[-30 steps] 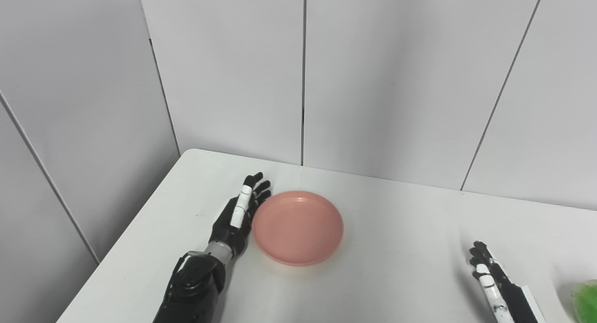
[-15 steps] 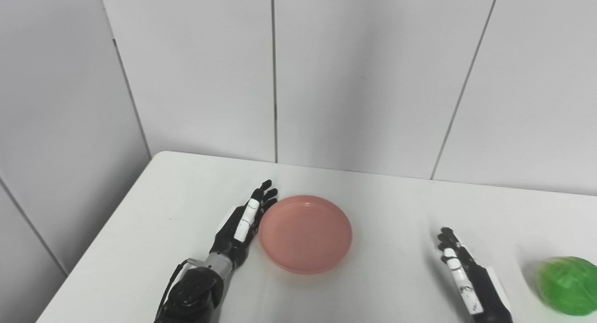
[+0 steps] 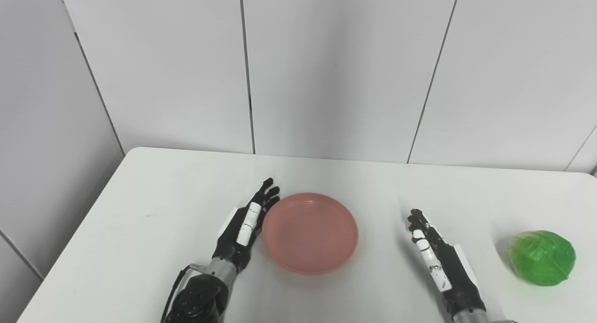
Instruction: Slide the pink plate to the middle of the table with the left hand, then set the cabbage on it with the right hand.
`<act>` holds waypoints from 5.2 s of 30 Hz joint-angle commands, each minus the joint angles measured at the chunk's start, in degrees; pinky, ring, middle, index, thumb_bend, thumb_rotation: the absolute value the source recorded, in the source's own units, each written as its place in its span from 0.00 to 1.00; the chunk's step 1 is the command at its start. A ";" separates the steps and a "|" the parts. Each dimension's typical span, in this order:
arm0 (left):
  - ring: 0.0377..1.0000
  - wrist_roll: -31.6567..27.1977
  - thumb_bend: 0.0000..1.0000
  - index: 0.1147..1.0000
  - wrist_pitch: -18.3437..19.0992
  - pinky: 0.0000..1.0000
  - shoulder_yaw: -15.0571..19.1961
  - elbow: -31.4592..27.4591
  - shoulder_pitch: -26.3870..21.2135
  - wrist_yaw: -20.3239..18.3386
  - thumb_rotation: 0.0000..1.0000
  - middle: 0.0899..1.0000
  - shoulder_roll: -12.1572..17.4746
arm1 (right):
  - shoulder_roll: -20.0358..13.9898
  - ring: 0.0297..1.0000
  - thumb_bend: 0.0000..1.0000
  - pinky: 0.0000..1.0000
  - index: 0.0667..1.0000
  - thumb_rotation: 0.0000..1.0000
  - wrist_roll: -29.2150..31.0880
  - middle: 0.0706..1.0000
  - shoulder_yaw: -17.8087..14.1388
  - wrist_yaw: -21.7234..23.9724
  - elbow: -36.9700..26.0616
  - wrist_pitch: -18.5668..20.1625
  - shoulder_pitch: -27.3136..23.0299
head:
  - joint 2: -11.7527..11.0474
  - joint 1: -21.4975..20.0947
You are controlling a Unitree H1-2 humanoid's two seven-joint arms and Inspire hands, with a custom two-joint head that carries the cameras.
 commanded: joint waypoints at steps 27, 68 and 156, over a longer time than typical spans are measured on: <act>0.97 0.31 0.90 0.96 1.99 0.97 -6.29 -0.79 4.35 -7.41 1.00 0.97 -1.72 | -0.11 0.90 0.58 0.88 0.92 1.00 -2.94 0.91 1.87 0.38 -0.90 1.25 -0.16 | -0.45 -4.04; 0.93 -4.40 0.94 0.91 -5.18 0.92 4.03 12.68 2.43 -15.51 0.92 0.92 2.86 | -23.41 0.90 0.94 0.81 0.93 0.74 -25.29 0.91 -15.79 0.84 -27.09 7.41 -5.40 | -4.44 -30.59; 0.91 -5.56 0.91 0.89 -0.25 0.89 5.15 9.66 3.16 -17.67 0.90 0.91 6.62 | -30.04 0.92 1.00 0.78 1.00 0.65 -21.60 0.99 -6.01 9.72 -7.13 21.11 -4.36 | 0.34 -32.85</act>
